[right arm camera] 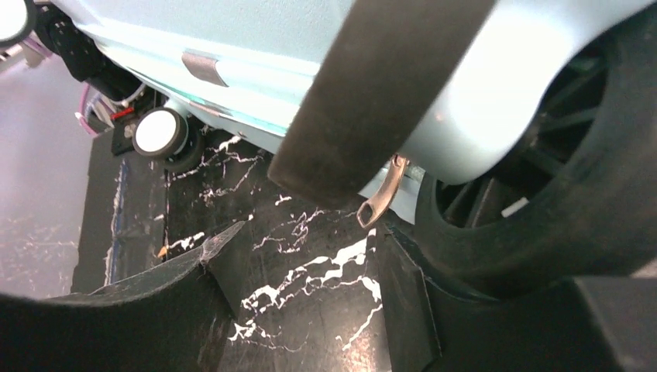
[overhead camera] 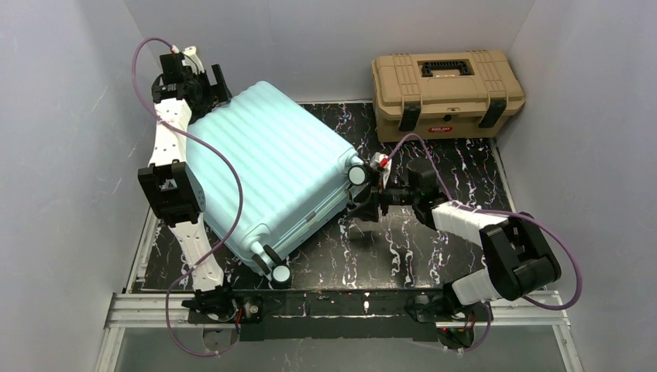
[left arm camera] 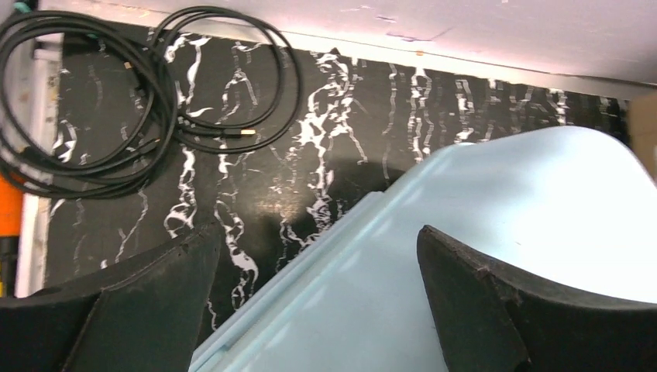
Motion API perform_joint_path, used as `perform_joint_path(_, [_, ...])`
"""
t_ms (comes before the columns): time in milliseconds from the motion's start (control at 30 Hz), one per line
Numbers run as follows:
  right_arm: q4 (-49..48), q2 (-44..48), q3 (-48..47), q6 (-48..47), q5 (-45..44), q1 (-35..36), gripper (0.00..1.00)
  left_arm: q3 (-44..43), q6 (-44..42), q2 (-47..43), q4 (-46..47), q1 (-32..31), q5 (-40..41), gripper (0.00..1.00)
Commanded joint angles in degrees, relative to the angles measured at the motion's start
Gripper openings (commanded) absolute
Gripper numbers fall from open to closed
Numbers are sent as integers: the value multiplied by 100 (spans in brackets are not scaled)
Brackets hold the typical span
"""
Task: Pack the luggage
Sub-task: Zip the luggage at the center of the board.
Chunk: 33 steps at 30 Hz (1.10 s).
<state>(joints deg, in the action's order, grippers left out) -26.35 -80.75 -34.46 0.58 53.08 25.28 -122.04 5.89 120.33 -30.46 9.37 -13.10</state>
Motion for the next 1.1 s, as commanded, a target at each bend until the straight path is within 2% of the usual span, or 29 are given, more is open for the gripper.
perform_joint_path(0, [-1875,-271,102,1086,24,58,69,-328,256,-183,-215,108,-1218,95])
perform_joint_path(100, [-2039,-293,180,1285,-51,-14,69,-294,439,-83,-345,93,-1672,92])
perform_joint_path(233, [-2383,-178,426,1567,142,-461,69,-42,532,-14,-480,28,-2083,91])
perform_joint_path(400, [-1462,-89,405,1017,273,-812,66,172,767,47,-447,-6,-2443,90])
perform_joint_path(533, [-1465,-89,511,968,149,-875,70,156,1001,66,-396,-42,-2704,89])
perform_joint_path(633, [-2029,-332,623,1335,191,-875,74,263,1084,-18,-339,-102,-2832,89])
perform_joint_path(833, [-3630,-1084,635,2344,416,-757,75,739,1301,-262,9,-133,-3021,89])
perform_joint_path(1067, [-4895,-1617,507,3205,417,-486,75,769,1416,-286,73,-154,-3039,89])
